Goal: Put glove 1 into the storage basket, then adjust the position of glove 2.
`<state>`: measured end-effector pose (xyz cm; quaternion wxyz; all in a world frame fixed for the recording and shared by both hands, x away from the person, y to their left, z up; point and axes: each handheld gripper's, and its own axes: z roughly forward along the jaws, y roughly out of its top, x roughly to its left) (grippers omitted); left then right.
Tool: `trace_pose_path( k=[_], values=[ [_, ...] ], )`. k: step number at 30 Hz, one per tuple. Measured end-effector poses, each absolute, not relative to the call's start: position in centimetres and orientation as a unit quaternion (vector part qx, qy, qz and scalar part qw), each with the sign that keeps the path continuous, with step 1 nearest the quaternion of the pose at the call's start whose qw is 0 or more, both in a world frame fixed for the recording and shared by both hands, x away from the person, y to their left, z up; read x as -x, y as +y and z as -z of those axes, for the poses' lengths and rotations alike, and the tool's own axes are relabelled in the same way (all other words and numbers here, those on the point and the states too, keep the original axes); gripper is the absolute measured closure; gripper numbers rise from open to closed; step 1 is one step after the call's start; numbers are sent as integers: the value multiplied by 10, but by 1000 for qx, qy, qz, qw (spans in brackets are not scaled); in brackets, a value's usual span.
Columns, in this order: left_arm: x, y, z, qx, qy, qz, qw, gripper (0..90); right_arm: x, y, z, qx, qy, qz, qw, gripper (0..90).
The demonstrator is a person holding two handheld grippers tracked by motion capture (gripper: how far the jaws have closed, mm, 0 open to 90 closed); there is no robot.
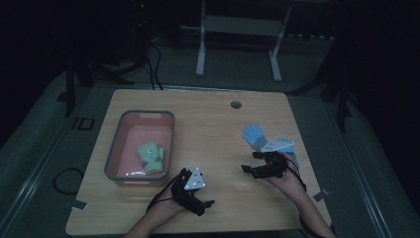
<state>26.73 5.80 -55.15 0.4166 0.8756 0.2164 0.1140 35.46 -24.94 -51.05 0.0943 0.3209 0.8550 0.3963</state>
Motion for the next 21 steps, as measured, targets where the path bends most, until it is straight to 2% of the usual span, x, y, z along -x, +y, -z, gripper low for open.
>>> trace_pose_path(
  k=[2,4,5,10,21],
  values=[
    [-267,59,553,-875,220,-117,416,23,-355,-255,510,-331,851,-396,102,359],
    [-267,59,554,-876,220,-117,413,23,-355,-260,509,-334,848,-397,108,381],
    [-267,59,554,-876,220,-118,413,23,-355,-262,509,-336,847,-395,117,421],
    [-265,58,555,-876,216,-125,413,23,-360,-271,507,-347,839,-400,126,398],
    [-261,61,557,-869,224,-125,424,23,-383,-282,508,-352,832,-403,147,433]
  ],
)
